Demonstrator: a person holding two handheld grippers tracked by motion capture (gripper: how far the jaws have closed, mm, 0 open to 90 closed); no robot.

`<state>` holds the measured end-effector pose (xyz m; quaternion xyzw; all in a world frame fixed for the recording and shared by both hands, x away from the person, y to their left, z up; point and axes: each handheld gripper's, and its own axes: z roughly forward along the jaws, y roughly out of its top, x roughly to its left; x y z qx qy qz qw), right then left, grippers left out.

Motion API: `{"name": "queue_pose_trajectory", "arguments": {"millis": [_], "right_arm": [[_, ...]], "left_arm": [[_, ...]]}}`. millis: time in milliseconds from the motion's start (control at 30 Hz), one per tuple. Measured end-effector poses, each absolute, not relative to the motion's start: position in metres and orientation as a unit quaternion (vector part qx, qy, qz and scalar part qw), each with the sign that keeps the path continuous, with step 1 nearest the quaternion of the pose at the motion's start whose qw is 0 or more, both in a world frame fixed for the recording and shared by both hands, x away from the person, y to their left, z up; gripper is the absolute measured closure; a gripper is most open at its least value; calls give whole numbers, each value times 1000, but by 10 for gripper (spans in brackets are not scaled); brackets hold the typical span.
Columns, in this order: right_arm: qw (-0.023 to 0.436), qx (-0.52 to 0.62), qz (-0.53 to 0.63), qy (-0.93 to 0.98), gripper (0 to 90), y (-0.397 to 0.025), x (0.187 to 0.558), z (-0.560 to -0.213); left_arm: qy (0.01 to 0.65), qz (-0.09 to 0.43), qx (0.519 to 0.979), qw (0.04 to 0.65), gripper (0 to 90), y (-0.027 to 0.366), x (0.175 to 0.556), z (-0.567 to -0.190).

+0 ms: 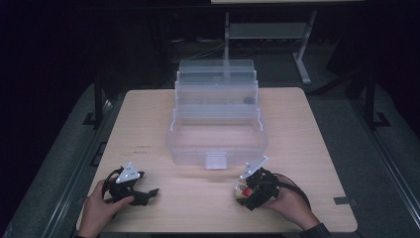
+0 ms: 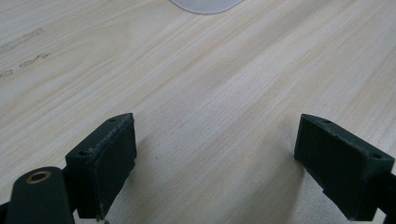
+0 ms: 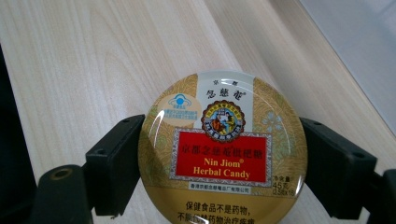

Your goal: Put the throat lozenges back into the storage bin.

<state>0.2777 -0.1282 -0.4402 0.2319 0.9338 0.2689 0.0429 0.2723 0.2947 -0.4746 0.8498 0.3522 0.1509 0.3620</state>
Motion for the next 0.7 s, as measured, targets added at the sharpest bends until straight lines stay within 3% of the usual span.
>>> {"name": "queue_pose_trajectory", "arguments": {"millis": [700], "right_arm": [[58,246,268,930,196,-146,279,-430]], "left_arm": [[352,151,850,362,119,295,272,-475]]}}
